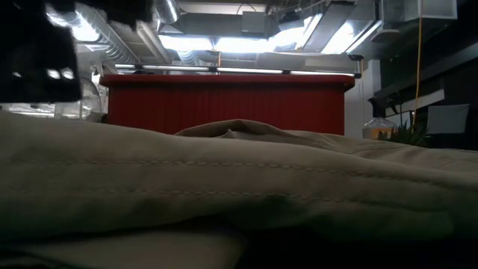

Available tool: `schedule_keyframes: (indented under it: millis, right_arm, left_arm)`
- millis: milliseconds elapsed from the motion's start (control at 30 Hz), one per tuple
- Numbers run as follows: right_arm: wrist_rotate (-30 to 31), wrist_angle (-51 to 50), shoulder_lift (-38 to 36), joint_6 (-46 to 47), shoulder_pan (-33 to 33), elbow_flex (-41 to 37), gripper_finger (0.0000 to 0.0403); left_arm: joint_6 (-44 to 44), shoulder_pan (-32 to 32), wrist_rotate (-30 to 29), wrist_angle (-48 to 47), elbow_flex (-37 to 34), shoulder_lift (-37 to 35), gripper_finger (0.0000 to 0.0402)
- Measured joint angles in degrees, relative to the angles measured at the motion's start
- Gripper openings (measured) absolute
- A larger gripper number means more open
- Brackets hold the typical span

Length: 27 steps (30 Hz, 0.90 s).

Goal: Fold laundry
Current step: Fold the brown shorts

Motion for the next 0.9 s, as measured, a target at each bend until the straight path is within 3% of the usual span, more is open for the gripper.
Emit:
schedule_keyframes:
  millis: [100,500,900]
  right_arm:
    - [0.0,0.0,0.0,0.0,0.0,0.0,0.0129]
    - [0.0,0.2,0.0,0.0,0.0,0.0,0.0129]
    - [0.0,0.3,0.0,0.0,0.0,0.0,0.0129]
  left_arm:
    - [0.0,-2.1,-1.8,0.6,0.0,0.0,0.0151]
    - [0.5,-10.6,-18.9,0.5,0.0,0.6,0.0151]
    - [0.6,-13.0,-22.5,-1.0,0.1,5.7,0.0151]
